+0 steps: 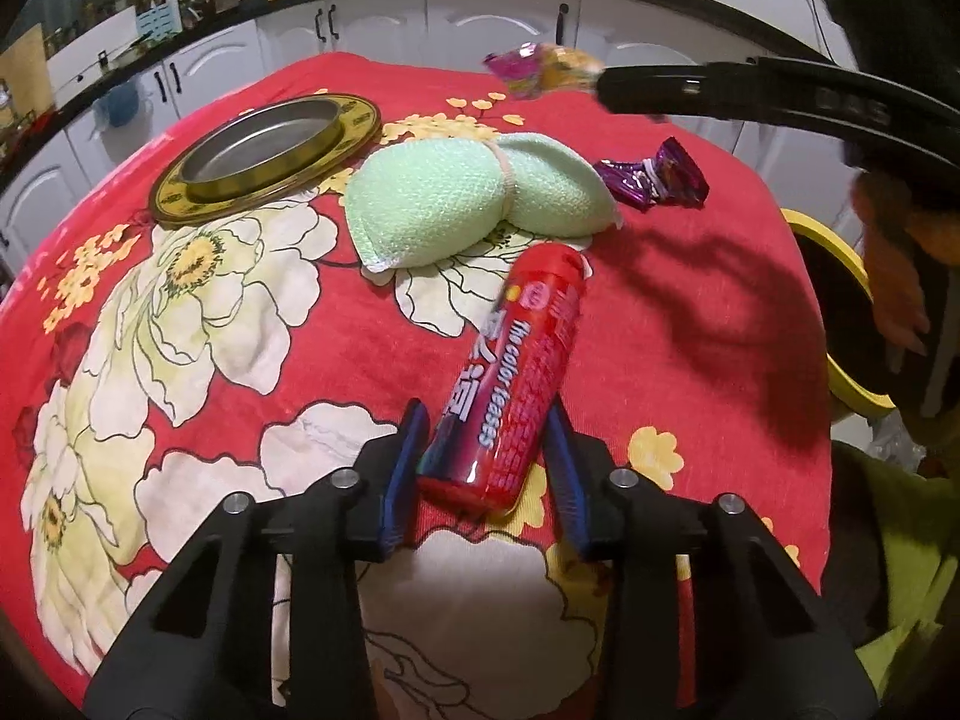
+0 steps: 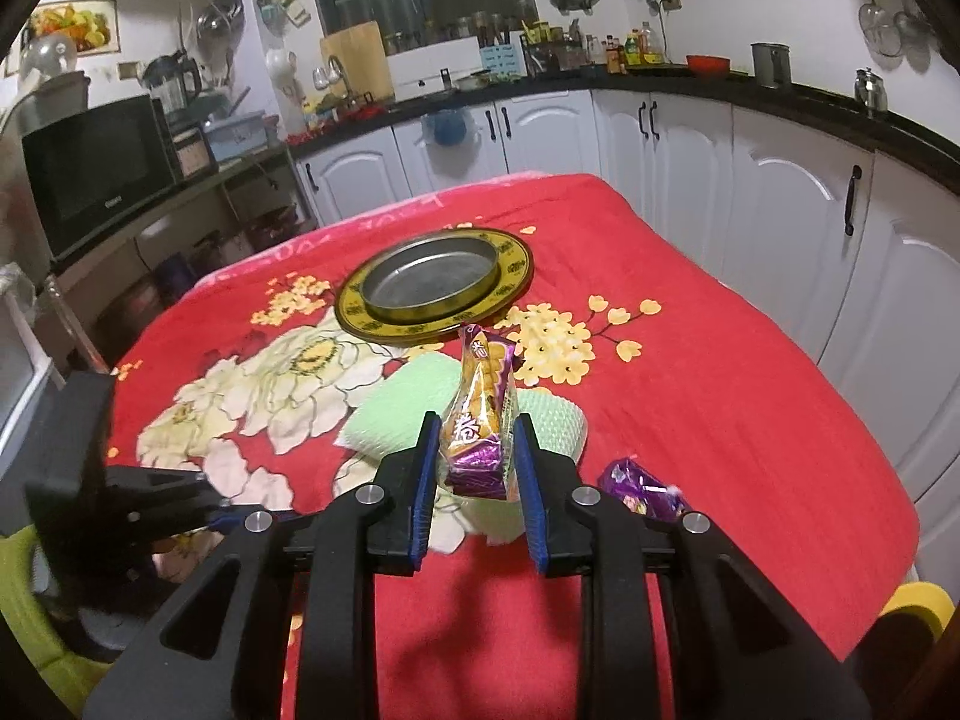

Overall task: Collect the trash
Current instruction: 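Grasp the red candy tube with the left tool while the right tool grasps the small snack packet, then carry the red candy tube and snack packet in both tools over the yellow bin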

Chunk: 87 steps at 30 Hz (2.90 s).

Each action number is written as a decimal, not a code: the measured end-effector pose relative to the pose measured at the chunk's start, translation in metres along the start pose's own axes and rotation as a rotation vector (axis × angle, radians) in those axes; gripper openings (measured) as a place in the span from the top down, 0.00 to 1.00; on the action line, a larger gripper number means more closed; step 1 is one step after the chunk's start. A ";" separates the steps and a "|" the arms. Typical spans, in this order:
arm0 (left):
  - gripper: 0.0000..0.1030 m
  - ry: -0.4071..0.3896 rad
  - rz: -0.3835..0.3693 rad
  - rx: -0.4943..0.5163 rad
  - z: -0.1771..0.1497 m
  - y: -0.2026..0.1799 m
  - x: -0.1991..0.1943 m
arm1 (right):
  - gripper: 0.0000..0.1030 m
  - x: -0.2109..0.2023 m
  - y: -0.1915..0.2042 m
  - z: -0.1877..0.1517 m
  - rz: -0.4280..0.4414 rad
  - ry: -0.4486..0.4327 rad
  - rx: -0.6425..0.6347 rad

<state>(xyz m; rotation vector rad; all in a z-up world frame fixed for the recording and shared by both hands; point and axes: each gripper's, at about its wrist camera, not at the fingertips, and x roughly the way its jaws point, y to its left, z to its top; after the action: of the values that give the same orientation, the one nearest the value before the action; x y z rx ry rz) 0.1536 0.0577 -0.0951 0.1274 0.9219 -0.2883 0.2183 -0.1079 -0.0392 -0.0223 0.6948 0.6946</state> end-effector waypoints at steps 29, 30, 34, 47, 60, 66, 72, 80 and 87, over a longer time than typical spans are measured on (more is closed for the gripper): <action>0.79 -0.166 -0.059 -0.006 0.037 -0.063 -0.053 | 0.77 -0.099 -0.028 -0.032 -0.023 -0.115 0.072; 0.79 -0.174 -0.064 -0.001 0.039 -0.066 -0.055 | 0.77 -0.102 -0.030 -0.033 -0.027 -0.118 0.074; 0.79 -0.196 -0.083 0.011 0.046 -0.081 -0.061 | 0.77 -0.119 -0.041 -0.038 -0.051 -0.138 0.095; 0.79 -0.238 -0.149 0.039 0.061 -0.122 -0.062 | 0.77 -0.168 -0.083 -0.063 -0.157 -0.180 0.160; 0.79 -0.258 -0.246 0.086 0.079 -0.173 -0.052 | 0.77 -0.200 -0.120 -0.093 -0.259 -0.182 0.235; 0.79 -0.250 -0.279 0.125 0.083 -0.198 -0.045 | 0.77 -0.211 -0.135 -0.104 -0.296 -0.183 0.266; 0.79 -0.227 -0.307 0.165 0.083 -0.221 -0.035 | 0.77 -0.223 -0.152 -0.119 -0.333 -0.181 0.298; 0.79 -0.193 -0.336 0.221 0.077 -0.250 -0.022 | 0.77 -0.233 -0.173 -0.134 -0.368 -0.171 0.341; 0.79 -0.157 -0.351 0.272 0.071 -0.273 -0.010 | 0.77 -0.235 -0.186 -0.145 -0.365 -0.139 0.370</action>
<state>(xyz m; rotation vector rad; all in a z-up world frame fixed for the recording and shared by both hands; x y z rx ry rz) 0.1206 -0.2177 -0.0411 0.1905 0.7426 -0.7400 0.1143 -0.4241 -0.0493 0.2320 0.6539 0.2088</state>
